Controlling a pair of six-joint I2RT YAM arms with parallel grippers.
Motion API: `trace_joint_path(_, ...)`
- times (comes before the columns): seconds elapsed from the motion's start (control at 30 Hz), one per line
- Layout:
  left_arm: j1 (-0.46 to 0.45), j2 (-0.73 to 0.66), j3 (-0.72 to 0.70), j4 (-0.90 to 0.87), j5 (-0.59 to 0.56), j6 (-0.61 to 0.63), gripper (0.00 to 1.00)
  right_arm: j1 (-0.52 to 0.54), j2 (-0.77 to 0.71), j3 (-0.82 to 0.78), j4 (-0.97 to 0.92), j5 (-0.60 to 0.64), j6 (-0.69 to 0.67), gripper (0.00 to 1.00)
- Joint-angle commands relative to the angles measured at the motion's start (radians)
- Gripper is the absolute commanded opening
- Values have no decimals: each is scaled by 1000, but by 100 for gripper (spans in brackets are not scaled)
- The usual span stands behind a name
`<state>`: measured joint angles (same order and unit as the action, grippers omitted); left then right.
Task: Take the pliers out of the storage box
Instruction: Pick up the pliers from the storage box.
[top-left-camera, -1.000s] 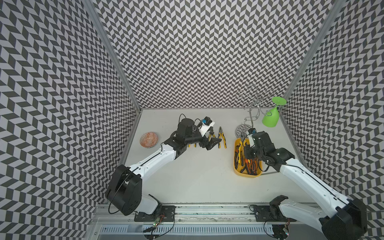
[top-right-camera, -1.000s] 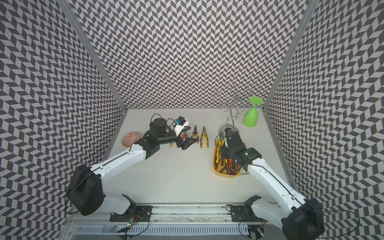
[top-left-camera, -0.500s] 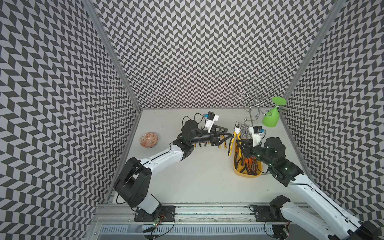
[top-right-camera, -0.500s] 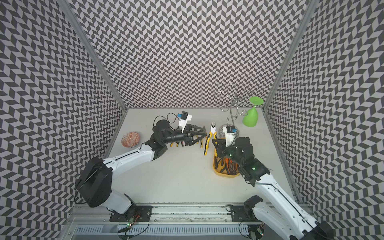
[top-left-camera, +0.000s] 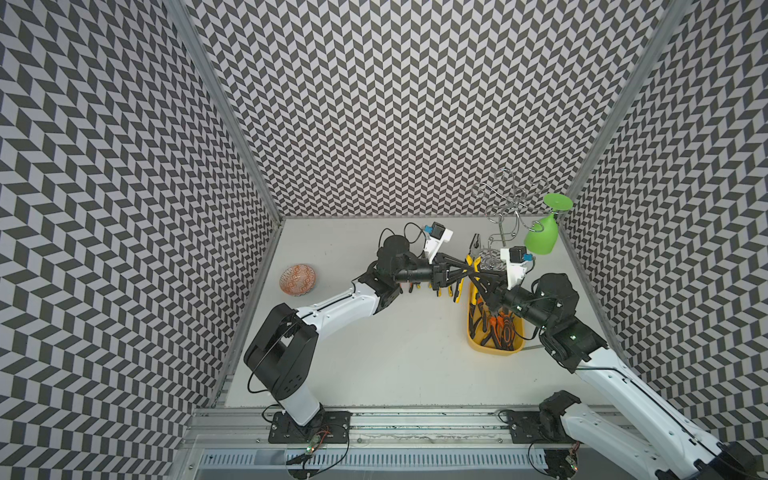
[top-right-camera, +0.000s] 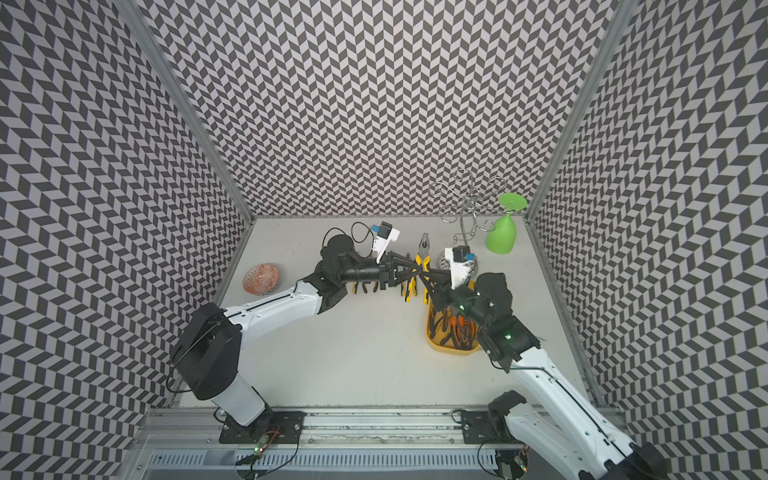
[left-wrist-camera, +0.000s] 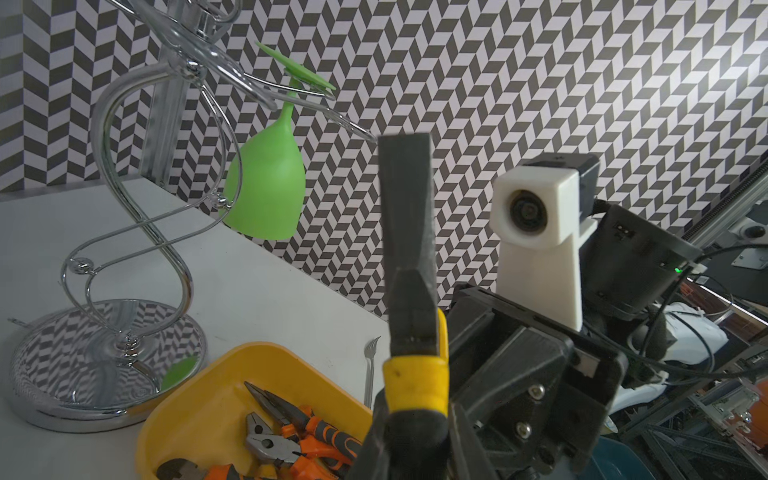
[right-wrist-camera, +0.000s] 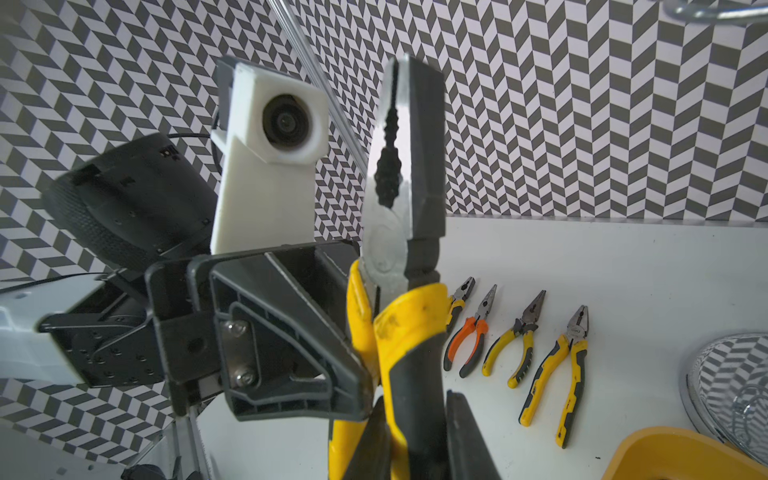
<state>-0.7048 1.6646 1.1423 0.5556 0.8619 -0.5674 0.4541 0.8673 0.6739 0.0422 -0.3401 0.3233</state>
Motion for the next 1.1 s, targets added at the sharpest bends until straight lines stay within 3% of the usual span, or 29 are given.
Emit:
trace_joint_path(0.0, -24, 16, 34, 51, 44, -8, 36, 1, -1, 20, 110, -56, -9, 0)
trace_joint_path(0.13, -27, 21, 31, 71, 46, -32, 38, 1, -2, 21, 104, -48, -19, 0)
trace_joint_path(0.3, -26, 23, 32, 80, 44, -48, 27, 1, -2, 18, 105, -53, -26, 0)
trace_joint_path(0.43, -27, 26, 29, 115, 48, -84, 25, 1, 5, 11, 105, -74, -37, 0)
trace_joint_path(0.63, -27, 38, 25, 169, 63, -126, 0, 2, 17, -3, 104, -86, -53, 1)
trace_joint_path(0.7, -25, 39, 24, 165, 64, -124, 0, 2, 18, -2, 98, -85, -59, 9)
trace_joint_path(0.87, -3, 30, 26, 119, 78, -99, 0, 1, 3, -3, 62, -76, -103, 57)
trace_joint_path(1.07, 66, 1, 43, -107, 157, 70, 0, 5, -20, -20, 19, -49, -169, 78)
